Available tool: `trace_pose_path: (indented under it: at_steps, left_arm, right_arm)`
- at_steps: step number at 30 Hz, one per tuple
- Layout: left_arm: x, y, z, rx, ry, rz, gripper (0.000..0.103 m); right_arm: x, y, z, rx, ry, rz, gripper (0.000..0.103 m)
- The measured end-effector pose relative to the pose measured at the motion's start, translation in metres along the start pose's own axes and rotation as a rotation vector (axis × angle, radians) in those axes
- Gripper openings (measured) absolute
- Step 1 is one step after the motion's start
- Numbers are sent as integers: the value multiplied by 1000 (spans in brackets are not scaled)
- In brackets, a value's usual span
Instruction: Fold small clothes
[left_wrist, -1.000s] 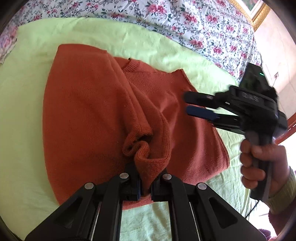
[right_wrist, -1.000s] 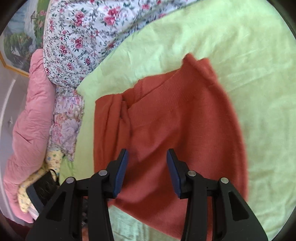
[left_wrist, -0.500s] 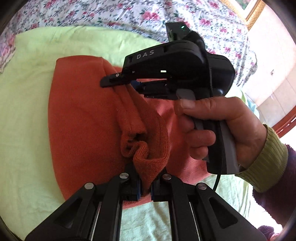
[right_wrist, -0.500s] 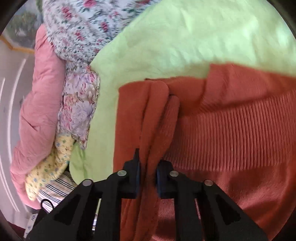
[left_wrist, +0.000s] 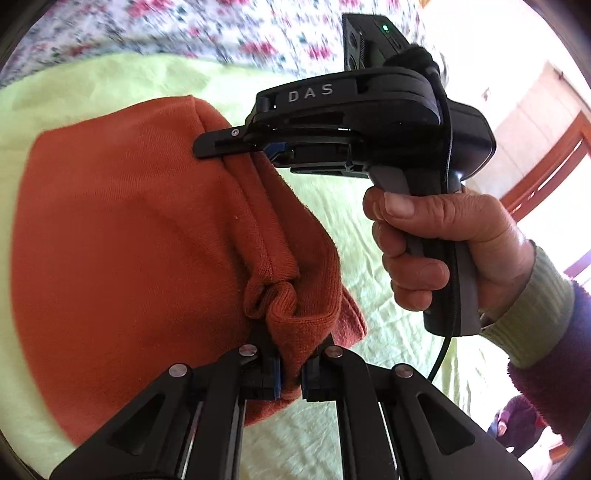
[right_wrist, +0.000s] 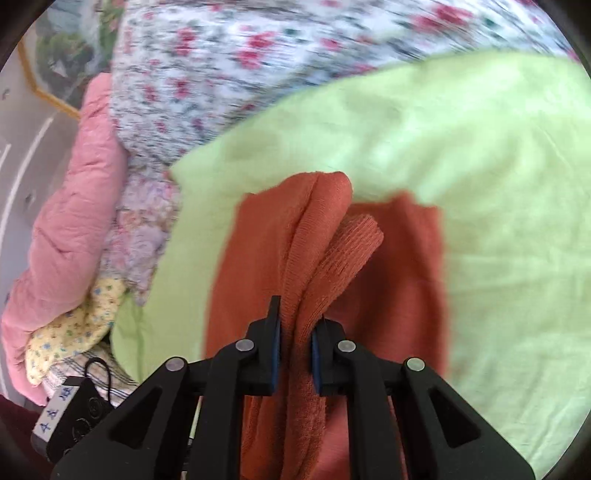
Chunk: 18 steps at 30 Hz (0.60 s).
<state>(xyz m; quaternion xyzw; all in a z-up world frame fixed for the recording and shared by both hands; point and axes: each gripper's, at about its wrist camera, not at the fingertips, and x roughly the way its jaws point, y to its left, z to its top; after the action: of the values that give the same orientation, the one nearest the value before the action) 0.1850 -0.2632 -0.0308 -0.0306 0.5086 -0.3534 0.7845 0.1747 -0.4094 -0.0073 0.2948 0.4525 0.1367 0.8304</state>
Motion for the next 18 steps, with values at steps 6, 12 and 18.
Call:
trace_pose_path:
  at_steps: [6, 12, 18]
  left_arm:
    - [3, -1, 1, -9, -1, -19, 5]
    - [21, 8, -8, -2, 61, -7, 7]
    - [9, 15, -10, -12, 86, -51, 21]
  right_arm:
    - [-12, -16, -3, -1, -34, 2, 14]
    - [-1, -43, -13, 58, 1, -55, 14]
    - [-10, -40, -17, 61, -18, -87, 24]
